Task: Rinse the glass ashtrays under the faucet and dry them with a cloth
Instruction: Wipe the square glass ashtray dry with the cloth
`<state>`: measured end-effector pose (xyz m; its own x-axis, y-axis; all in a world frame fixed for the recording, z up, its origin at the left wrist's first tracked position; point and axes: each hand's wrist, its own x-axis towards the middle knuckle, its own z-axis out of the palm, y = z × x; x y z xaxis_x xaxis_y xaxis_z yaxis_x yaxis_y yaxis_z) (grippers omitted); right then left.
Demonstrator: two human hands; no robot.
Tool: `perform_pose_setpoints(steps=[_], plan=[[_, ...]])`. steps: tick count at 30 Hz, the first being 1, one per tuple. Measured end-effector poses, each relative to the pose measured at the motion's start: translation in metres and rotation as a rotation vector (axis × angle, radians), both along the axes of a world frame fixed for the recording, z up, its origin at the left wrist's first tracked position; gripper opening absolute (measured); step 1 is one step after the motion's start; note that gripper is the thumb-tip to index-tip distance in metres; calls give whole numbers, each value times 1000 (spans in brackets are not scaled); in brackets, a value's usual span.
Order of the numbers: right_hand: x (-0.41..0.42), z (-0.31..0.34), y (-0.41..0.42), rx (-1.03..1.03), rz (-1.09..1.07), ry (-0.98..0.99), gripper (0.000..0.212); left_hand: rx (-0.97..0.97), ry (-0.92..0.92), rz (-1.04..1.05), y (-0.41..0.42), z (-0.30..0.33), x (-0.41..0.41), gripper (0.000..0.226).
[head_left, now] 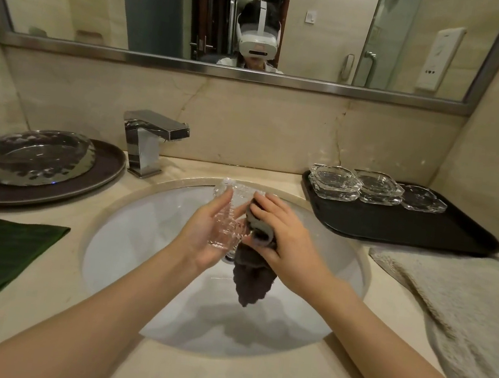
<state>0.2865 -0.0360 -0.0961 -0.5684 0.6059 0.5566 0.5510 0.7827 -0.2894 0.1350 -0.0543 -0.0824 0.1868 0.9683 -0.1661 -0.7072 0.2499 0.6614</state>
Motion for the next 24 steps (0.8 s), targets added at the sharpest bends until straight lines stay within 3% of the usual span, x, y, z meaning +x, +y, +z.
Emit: perform_pose_setpoints(steps=[7, 13, 17, 19, 24], plan=[[-2, 2, 0, -303, -146, 11, 83, 115, 217, 11, 3, -1, 9, 63], [-26, 3, -21, -159, 27, -144, 68, 33, 166, 56, 2, -3, 9, 54], [-11, 13, 4, -309, -108, 41, 64, 88, 197, 30, 2, -2, 14, 55], [-5, 11, 4, -317, -161, 16, 69, 104, 227, 15, 2, -4, 18, 55], [-22, 5, -22, -157, -45, -105, 74, 114, 258, 32, 2, -8, 18, 46]])
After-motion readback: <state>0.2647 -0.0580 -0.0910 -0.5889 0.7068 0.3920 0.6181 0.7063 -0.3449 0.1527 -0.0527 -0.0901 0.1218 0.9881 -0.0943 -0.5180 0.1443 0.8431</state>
